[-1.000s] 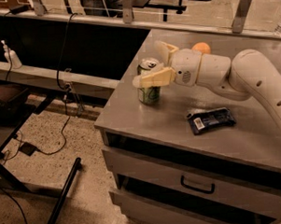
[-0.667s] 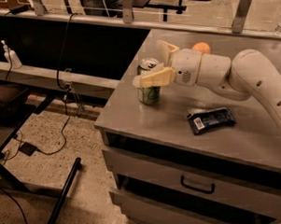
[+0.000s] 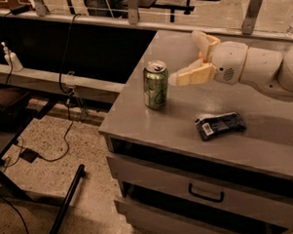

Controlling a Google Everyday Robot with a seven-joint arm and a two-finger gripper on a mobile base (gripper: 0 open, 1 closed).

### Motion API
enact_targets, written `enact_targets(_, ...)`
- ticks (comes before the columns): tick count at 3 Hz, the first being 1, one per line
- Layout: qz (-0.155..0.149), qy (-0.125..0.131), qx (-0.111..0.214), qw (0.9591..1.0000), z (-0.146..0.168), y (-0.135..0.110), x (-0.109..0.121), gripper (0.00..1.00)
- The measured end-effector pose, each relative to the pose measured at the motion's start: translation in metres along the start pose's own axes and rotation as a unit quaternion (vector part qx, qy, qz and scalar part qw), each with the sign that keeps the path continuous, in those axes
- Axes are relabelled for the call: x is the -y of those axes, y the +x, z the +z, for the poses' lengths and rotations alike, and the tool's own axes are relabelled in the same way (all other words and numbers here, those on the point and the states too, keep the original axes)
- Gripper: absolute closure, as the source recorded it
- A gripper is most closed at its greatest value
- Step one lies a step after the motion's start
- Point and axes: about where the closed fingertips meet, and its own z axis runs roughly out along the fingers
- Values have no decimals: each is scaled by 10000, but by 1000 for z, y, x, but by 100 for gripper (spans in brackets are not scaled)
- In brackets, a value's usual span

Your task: Place green can upright

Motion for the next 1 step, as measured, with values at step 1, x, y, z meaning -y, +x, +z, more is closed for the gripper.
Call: enact_targets(1,0,0,0,10000,0,0,0,0)
